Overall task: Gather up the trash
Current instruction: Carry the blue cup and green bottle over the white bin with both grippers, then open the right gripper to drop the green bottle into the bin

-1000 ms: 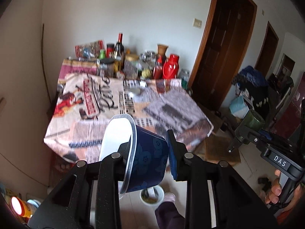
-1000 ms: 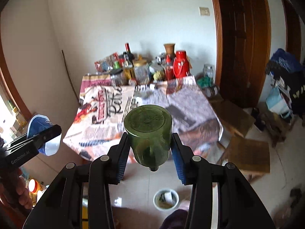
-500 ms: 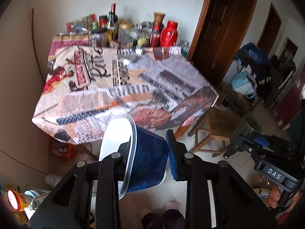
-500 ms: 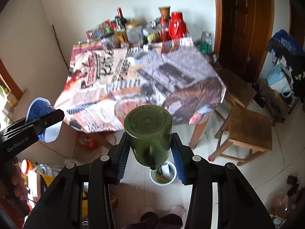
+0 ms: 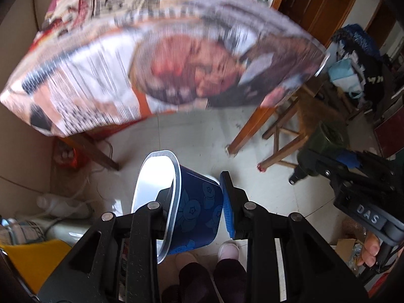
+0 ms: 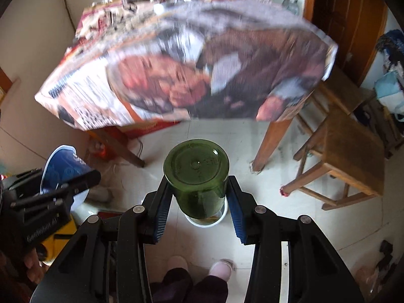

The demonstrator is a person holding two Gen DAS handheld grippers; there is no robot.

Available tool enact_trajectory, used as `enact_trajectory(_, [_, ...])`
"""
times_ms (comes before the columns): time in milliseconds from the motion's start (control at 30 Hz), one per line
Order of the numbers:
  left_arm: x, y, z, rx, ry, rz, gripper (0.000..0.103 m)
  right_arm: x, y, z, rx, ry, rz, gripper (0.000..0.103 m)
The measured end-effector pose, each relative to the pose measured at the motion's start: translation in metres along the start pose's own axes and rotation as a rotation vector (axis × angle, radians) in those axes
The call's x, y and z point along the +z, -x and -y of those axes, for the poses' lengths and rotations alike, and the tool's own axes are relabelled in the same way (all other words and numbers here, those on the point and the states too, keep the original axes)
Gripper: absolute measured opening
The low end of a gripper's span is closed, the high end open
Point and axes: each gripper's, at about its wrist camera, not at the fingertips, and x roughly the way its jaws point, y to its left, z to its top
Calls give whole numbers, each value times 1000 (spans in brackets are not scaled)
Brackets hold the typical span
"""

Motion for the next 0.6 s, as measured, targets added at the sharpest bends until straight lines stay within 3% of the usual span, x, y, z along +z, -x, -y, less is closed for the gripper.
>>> enact_trajectory(333, [-42, -102, -29, 57, 137, -75, 28, -22, -121, 4, 84, 97, -65, 40])
enact_trajectory(600, [-48, -159, -31, 34, 155, -153, 28, -32, -157, 24, 88, 44, -174, 40])
